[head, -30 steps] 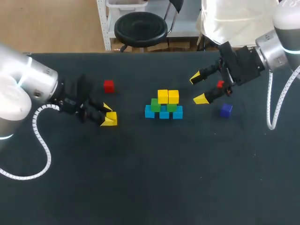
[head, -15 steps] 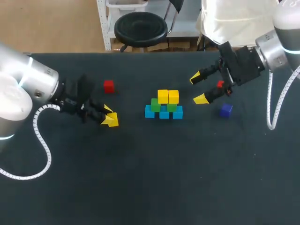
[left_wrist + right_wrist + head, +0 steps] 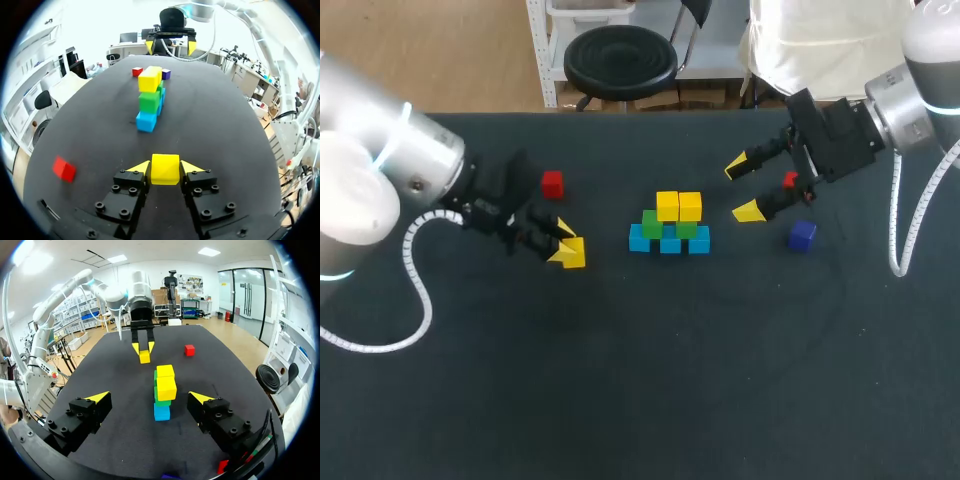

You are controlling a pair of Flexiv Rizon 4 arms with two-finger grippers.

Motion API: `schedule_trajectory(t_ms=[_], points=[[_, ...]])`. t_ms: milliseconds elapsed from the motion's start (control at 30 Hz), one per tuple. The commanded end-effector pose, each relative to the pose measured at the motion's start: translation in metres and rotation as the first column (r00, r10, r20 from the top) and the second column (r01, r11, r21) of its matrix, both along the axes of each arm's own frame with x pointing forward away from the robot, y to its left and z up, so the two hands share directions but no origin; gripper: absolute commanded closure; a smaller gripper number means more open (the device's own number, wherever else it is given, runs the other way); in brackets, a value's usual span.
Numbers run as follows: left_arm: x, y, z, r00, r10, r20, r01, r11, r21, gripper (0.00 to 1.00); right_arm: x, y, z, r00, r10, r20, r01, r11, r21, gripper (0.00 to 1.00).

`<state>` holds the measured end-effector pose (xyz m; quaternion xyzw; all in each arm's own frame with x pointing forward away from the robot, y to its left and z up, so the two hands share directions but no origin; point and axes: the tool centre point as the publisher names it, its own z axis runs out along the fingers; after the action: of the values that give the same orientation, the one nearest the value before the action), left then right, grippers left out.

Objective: Place the blue cubes, place green cubes on the blue cubes, place the yellow cubes on the green cubes, then place the red cubes on the yellow cubes, and place purple cube on the red cubes.

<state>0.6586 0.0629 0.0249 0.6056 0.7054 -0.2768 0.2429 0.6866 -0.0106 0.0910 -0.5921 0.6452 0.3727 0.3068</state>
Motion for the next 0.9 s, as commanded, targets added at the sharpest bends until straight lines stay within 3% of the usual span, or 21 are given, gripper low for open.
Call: schedule_trajectory(t_ms=[33,233,900], points=[[-0.001,-0.007,0.011,1.0,-0.014,-0.011,0.014,0.999,0.03,1.0,-0.001,0.0,0.0,1.0,-0.001,0.001,0.001,1.0,-0.001,0.0],[-0.004,-0.014,0.031,1.0,-0.021,-0.007,0.021,0.999,0.031,1.0,-0.001,0.0,0.0,1.0,-0.001,0.001,0.001,1.0,-0.001,0.0],[-0.004,-0.014,0.031,1.0,-0.021,-0.007,0.021,0.999,0.031,1.0,-0.001,0.0,0.0,1.0,-0.001,0.001,0.001,1.0,-0.001,0.0]])
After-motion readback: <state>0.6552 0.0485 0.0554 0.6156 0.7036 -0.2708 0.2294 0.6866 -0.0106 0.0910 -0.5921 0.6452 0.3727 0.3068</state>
